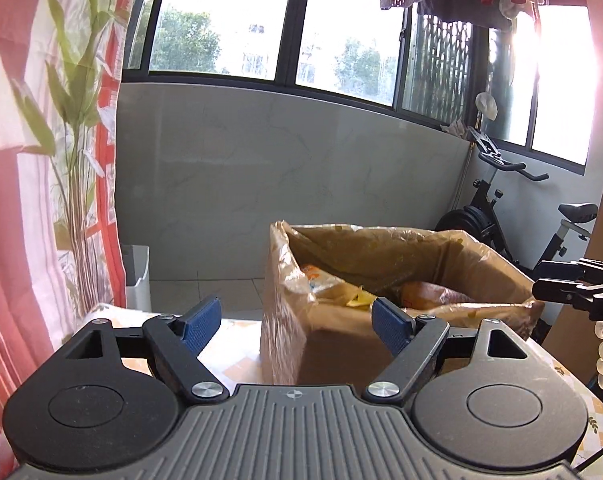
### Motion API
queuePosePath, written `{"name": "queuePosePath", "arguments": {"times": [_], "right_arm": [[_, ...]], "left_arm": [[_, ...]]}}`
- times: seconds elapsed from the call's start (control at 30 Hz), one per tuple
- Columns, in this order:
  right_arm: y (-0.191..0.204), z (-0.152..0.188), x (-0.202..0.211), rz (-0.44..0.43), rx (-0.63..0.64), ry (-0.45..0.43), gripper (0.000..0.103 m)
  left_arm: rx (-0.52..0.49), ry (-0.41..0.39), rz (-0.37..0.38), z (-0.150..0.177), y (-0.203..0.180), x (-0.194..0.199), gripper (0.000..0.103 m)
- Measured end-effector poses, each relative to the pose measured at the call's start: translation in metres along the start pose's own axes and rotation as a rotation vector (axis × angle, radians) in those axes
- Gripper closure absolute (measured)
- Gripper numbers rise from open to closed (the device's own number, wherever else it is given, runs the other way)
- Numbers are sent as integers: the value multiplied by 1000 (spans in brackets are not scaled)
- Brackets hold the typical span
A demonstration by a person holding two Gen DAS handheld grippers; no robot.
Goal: Organize snacks
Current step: 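Return both tools to the pile, lowering the right tool over the clear red-strip packet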
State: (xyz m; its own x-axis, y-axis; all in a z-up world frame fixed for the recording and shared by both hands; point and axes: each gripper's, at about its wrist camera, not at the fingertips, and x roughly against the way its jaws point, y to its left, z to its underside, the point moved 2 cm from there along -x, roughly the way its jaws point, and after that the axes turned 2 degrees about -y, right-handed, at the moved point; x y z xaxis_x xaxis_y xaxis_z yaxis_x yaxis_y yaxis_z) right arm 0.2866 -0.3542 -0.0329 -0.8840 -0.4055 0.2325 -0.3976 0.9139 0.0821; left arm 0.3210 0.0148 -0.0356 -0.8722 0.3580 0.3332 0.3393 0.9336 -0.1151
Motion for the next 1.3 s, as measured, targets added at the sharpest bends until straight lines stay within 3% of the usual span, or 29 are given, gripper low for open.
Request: {"name": "queuePosePath", "arguments": {"times": [0.17, 0.4, 0.77, 1.1, 1.3], "right_arm": [[-4, 28, 20, -30, -24, 52, 27], [-4, 93, 33, 59, 8, 205, 27], [-4, 178, 44, 63, -4, 420, 28], [-21, 198, 32, 101, -84, 468, 27], [-15, 198, 21, 110, -63, 466, 27]], "left_arm": [[51, 26, -41, 29, 1, 13, 19], [76, 95, -62, 65, -7, 14, 19], [116, 165, -100, 105, -15, 5, 20], [139, 205, -79, 123, -21, 1, 20], [110, 212, -90, 126, -23, -1, 20]]}}
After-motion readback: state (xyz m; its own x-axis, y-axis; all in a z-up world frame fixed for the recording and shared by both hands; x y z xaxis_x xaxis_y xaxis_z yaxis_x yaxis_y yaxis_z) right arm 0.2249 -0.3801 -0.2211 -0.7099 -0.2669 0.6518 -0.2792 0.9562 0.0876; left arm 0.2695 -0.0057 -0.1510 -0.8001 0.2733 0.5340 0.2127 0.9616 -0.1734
